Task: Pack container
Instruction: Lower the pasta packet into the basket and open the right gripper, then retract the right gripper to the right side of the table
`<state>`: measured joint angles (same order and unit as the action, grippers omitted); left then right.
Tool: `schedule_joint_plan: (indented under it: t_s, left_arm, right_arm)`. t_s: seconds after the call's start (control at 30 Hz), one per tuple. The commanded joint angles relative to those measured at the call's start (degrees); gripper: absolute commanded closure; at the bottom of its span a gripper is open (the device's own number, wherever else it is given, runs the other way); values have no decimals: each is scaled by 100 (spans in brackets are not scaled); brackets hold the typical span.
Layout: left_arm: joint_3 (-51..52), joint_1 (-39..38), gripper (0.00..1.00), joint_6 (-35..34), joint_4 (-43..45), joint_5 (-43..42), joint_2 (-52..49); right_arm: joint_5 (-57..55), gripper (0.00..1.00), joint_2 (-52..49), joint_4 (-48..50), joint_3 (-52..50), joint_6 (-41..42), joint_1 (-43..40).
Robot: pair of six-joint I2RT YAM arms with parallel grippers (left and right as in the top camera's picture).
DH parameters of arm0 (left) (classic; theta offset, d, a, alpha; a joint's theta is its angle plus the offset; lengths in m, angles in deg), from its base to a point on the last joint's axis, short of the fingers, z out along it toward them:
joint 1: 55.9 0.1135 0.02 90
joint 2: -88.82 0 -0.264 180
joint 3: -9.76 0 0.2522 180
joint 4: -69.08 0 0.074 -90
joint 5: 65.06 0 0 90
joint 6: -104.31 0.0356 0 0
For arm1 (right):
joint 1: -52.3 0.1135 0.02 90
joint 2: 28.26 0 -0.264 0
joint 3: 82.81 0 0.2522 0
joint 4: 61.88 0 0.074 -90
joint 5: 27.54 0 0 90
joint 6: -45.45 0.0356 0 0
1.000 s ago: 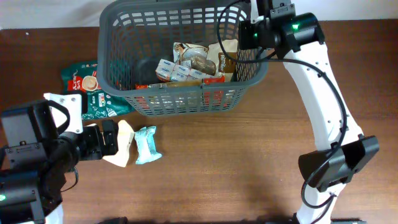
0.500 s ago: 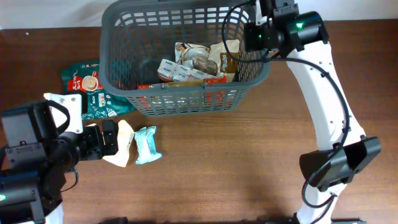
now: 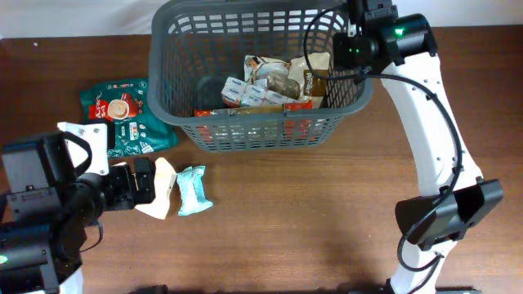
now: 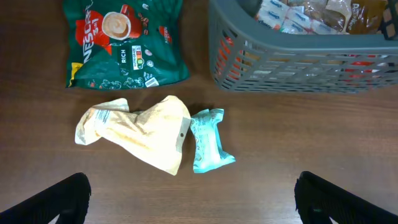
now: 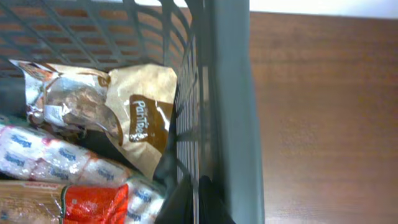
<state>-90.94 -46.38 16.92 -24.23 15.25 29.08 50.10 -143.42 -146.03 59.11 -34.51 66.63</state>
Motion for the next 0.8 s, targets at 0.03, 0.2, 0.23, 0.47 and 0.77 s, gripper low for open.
schedule_joint_plan:
  t_s: [0.03, 0.2, 0.23, 0.47, 0.77]
  left_arm:
    - [-11, 39, 1, 92, 15, -83, 7]
    - [-11, 39, 1, 94, 15, -83, 7]
    - [-11, 39, 1, 92, 15, -83, 7]
    - [-11, 39, 1, 92, 15, -83, 7]
    - [-11, 39, 1, 92, 15, -83, 7]
  right_arm:
    - [-682, 96, -48, -136, 52, 249, -173]
    - [-673, 97, -48, -166, 55, 251, -203]
    - [-647, 96, -39, -162, 57, 247, -203]
    - [647, 96, 678, -186, 621, 225, -186]
    - [772, 96, 1827, -1429, 601, -173, -186]
